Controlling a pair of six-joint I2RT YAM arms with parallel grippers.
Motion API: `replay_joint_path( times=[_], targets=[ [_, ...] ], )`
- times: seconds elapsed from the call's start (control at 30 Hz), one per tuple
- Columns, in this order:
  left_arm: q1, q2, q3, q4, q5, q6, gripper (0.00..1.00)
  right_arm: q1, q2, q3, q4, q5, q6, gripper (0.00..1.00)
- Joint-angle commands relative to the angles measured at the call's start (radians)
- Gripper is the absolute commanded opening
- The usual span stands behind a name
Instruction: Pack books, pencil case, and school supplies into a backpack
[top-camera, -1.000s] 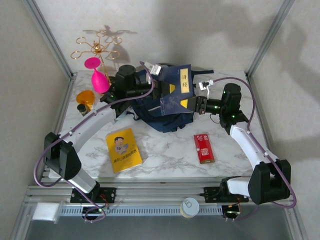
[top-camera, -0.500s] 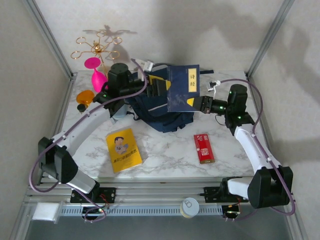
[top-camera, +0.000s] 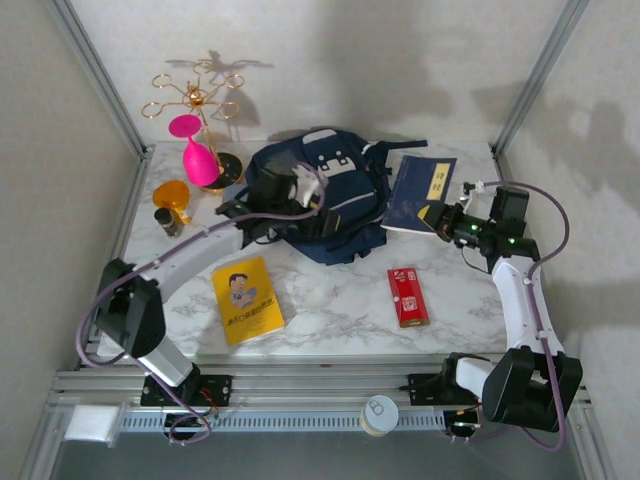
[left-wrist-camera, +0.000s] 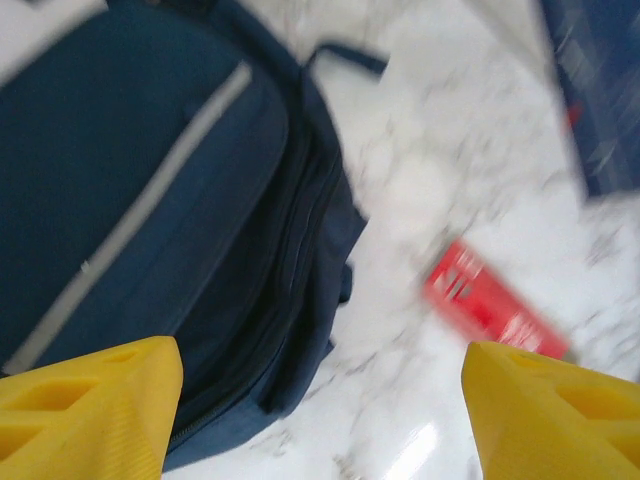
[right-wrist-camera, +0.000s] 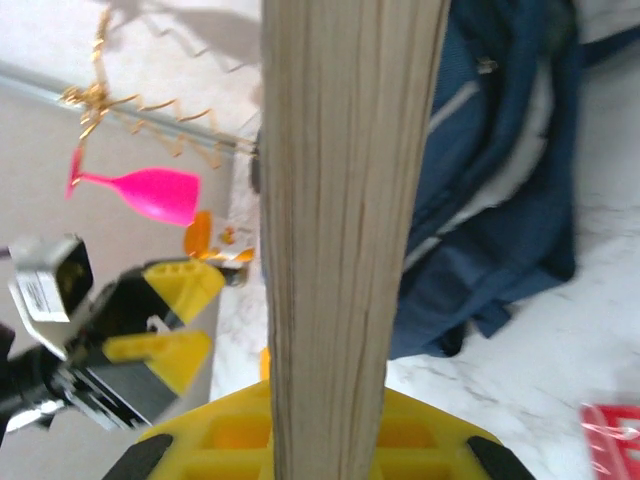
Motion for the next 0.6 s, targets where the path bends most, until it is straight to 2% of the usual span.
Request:
replay_joint_path(
  times=[0.0,0.13,0.3,0.47,0.57],
  targets=[
    [-0.055,0.054,0.006,-0.052,-0.091,0.159,0.75,-0.034,-0.002,-0.007,-0.071,0.082,-0.049,0.00],
    [-0.072,0.174,0.082,-0.064,-0.150,0.207,0.75,-0.061,0.019,-0.019,-0.058,0.075,-0.043,0.00],
    [-0.082,0.292,0.175,-0.057,-0.137,0.246,0.74,-0.076,0.030,-0.043,-0.036,0.076,-0.040,0.00],
    [-0.079,0.425,0.322,-0.081,-0.151,0.232,0.66,-0.081,0.044,-0.068,-0.011,0.056,-0.033,0.00],
    [-0.068,0.484,0.389,-0.088,-0.124,0.220,0.59,-0.081,0.045,-0.075,-0.005,0.046,-0.033,0.00]
  ],
)
